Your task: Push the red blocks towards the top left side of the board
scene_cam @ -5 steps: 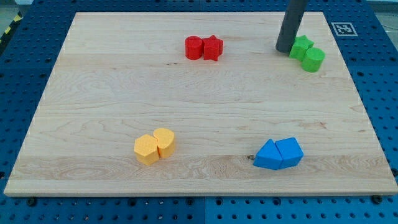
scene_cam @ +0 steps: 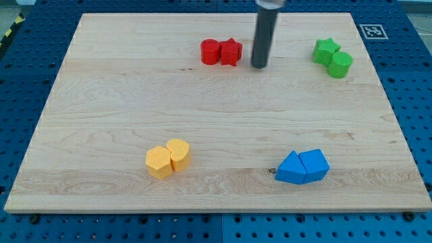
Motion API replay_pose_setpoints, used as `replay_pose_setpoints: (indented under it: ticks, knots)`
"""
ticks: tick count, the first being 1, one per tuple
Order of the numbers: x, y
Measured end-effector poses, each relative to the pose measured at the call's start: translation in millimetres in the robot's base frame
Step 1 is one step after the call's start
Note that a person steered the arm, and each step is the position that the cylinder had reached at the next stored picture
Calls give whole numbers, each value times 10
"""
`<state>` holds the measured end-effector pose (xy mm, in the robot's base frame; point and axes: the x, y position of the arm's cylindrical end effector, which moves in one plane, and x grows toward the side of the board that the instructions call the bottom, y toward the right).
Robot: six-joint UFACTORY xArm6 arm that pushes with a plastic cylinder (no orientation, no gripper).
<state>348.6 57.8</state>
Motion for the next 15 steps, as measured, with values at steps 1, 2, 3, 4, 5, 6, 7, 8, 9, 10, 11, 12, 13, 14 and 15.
replay_pose_setpoints:
  ticks: [1, 2, 3, 4, 5, 6, 7, 8, 9, 10, 11, 12, 13, 14, 15]
  knots:
    - [-89, -497]
    - [-238, -984]
    - [-353, -1422]
    - [-266, -1452]
    - [-401, -1452]
    - [-644, -1483]
    - [-724, -1587]
    - [-721, -1289]
    - [-786, -1109]
    - [-979, -1098]
    - [-1169, -1072]
    - [-1219, -585]
    - [-1314, -232]
    - [-1417, -502]
    - [-1418, -1146]
